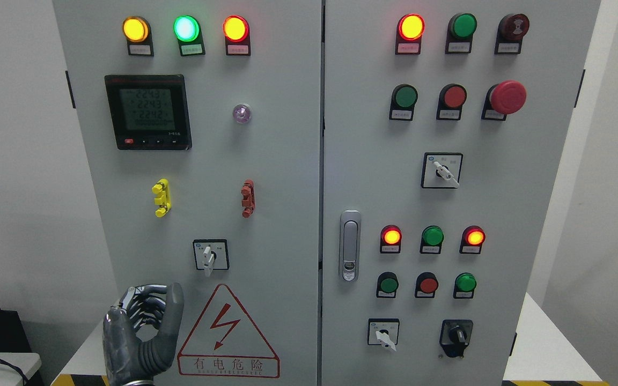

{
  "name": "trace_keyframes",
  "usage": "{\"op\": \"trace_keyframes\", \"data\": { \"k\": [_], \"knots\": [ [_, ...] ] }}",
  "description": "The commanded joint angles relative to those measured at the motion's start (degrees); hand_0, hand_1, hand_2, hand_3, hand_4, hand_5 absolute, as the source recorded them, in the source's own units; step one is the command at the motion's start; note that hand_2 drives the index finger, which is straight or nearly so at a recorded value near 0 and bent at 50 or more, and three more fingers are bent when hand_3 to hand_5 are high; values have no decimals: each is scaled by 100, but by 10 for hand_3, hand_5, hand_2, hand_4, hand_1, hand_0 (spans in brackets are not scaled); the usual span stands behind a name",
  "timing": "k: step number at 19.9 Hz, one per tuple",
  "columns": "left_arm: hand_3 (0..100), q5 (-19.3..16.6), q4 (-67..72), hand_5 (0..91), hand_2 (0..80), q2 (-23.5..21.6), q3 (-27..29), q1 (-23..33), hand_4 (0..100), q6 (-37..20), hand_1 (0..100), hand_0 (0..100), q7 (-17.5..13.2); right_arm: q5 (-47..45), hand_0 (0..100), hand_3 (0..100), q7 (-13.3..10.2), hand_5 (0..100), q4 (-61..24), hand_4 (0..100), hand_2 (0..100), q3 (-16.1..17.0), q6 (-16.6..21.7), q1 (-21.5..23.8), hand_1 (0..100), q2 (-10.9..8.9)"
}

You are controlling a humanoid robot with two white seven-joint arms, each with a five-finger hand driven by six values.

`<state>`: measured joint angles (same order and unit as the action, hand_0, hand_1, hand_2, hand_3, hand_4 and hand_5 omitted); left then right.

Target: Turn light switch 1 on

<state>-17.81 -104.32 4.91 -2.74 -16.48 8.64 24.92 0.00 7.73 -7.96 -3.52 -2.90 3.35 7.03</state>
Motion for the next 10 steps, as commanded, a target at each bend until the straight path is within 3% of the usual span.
{"op": "trace_keyframes", "data": {
  "k": [1, 10],
  "knots": [
    [794, -162, 8, 748, 512, 54, -350, -127, 823, 85, 374, 126, 92, -105, 120, 0, 9, 0, -4, 0, 0, 0, 0, -1, 389, 0],
    [784, -153, 34, 747, 512, 71, -429, -224, 822, 524, 422, 149, 92, -105, 120, 0, 9, 0, 5, 0, 0, 0, 0, -1, 389, 0]
  ]
}}
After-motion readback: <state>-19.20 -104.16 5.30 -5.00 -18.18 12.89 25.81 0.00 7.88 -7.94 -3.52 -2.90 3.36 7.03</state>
